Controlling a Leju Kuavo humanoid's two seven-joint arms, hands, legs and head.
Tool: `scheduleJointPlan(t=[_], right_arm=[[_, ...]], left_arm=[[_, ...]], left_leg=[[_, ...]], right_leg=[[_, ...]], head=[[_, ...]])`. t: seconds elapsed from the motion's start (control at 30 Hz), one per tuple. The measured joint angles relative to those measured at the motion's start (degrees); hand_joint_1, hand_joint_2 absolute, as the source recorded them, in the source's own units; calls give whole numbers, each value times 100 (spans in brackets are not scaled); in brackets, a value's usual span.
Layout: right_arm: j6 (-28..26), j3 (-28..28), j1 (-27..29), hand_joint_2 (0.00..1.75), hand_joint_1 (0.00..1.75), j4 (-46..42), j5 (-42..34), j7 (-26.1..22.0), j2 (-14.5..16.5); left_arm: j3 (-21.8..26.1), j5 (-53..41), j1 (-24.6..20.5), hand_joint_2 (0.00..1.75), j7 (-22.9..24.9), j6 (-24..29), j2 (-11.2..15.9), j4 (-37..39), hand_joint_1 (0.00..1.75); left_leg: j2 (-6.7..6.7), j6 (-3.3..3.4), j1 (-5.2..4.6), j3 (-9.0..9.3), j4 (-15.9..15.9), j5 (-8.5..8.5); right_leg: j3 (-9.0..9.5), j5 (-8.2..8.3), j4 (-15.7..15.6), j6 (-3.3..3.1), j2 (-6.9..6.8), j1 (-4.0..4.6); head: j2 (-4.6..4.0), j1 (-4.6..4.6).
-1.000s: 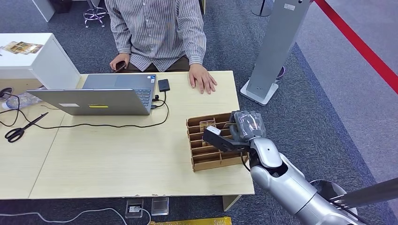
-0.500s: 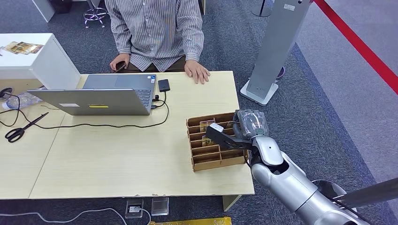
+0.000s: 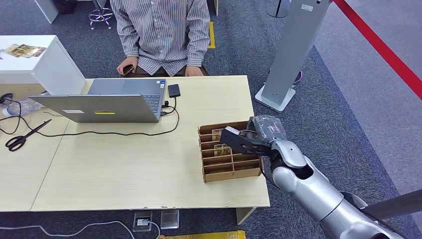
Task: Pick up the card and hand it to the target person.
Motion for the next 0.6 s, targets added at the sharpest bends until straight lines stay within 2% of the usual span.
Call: scheduleJointPlan(t=[0.17, 0.33, 0.5, 0.6], right_arm=[[714, -69, -325, 175, 136, -709, -938, 128, -276], [1111, -103, -637, 175, 136, -1387, -1236, 237, -494], [1027, -85, -691, 175, 136, -1686, -1149, 18, -517], [562, -69, -639, 175, 136, -1698, -841, -258, -462]], left_arm=[[16, 41, 5, 175, 23, -37, 40, 0, 0], [51, 56, 8, 175, 83, -47, 56, 0, 0], [67, 57, 6, 175, 87, -50, 57, 0, 0], [70, 57, 5, 175, 81, -58, 57, 0, 0]], left_leg=[[0, 0, 0, -3, 0, 0], [0, 0, 0, -5, 0, 0], [-1, 0, 0, -6, -1, 0], [-1, 0, 0, -6, -1, 0]], right_leg=[[-5, 0, 0, 0, 0, 0], [-6, 0, 0, 0, 1, 0], [-4, 0, 0, 0, -1, 0], [-3, 0, 0, 0, -1, 1]], head=[[0, -9], [1, -4], [0, -1], [0, 0]])
